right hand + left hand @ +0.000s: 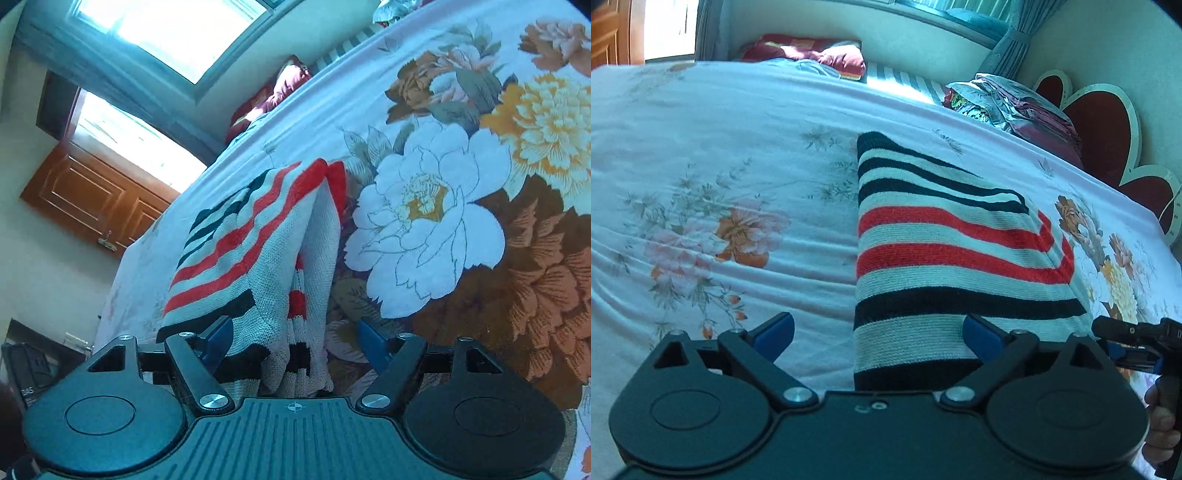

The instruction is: Fold small clothes

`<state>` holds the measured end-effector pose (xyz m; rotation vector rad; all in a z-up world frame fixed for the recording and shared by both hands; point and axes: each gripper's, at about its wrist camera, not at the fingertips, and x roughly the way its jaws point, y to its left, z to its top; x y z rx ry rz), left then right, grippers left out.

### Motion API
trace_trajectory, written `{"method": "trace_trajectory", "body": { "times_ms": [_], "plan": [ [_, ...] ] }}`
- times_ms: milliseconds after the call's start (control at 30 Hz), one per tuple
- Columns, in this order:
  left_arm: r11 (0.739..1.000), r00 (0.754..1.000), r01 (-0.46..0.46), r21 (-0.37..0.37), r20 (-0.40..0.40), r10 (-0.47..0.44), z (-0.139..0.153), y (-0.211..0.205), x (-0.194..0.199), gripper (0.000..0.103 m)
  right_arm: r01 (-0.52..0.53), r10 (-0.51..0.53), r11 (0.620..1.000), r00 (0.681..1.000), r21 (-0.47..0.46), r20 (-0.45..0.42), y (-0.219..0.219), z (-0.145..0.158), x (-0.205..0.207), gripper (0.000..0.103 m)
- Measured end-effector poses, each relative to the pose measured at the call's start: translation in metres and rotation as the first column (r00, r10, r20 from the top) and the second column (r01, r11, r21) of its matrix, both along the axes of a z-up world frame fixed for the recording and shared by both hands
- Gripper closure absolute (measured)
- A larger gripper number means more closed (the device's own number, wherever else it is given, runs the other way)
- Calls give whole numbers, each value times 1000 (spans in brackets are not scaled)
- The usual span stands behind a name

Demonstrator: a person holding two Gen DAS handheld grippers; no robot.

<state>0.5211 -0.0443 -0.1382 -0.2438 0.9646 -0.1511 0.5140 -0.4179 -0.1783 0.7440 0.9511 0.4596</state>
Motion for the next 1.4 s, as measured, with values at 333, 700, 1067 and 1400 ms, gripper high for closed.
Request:
{"method": "trace_trajectory", "body": {
  "times_ms": [333,700,1067,1400],
  "plan": [
    [958,990,96,-269,-76,-121,-31,23,47,15,-31,40,994,995,105,-91,-1,-15,21,29],
    [957,981,155,-244,-79,-179,-31,4,62,33,-85,84,992,996,-89,-13,33,1,38,45],
    [957,959,272,102,55,-278,15,-46,37,57,-107,191,893,970,-438,153,90,46,11,69],
    [958,956,230,168,143,-255,60,29,12,57,-130,261,885,933,-448,246,177,92,11,69]
  ]
}}
